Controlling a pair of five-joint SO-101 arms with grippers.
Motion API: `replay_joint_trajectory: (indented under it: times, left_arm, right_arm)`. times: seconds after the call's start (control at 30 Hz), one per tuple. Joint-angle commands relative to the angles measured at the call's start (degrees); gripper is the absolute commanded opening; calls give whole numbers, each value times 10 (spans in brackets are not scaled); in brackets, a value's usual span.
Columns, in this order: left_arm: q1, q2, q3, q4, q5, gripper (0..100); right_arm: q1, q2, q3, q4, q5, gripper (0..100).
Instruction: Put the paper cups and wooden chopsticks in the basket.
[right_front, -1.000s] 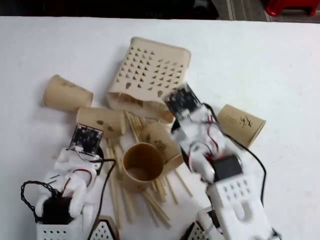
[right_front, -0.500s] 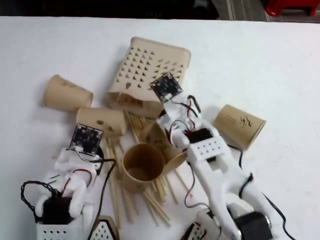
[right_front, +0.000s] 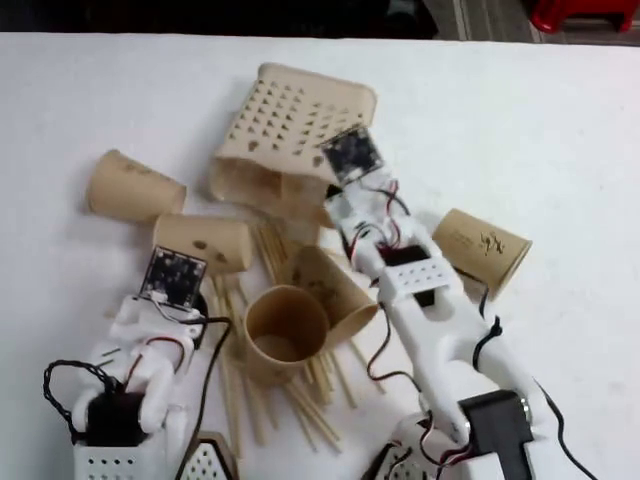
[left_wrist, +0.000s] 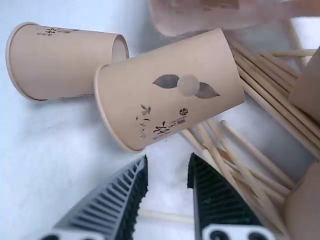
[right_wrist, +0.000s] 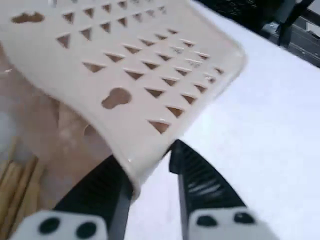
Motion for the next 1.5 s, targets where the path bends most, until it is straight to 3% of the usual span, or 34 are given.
replay_joint_trajectory:
  times: [0.0,0.37,0.6,0.8,1.03,1.47]
  left_arm:
    - [-4,-3,-4,-13,-7,143]
    - [-4,-3,-4,-13,-7,143]
    - [-4,-3,-4,-13,-7,143]
    - [-4,-3,-4,-13,-7,143]
    - [-4,-3,-4,-13,-7,143]
    - [-4,-3,4,-15,-7,143]
  right_arm:
    - [29,-31,-32,-6,-7,19]
    - [31,-210,-84,172,-7,19]
    - [55,-216,-224,362,-11,19]
    - [72,-211,-297,454,-44,19]
    - [121,-118,-375,501,-85,19]
    - [142,133,-738,775,-164,20]
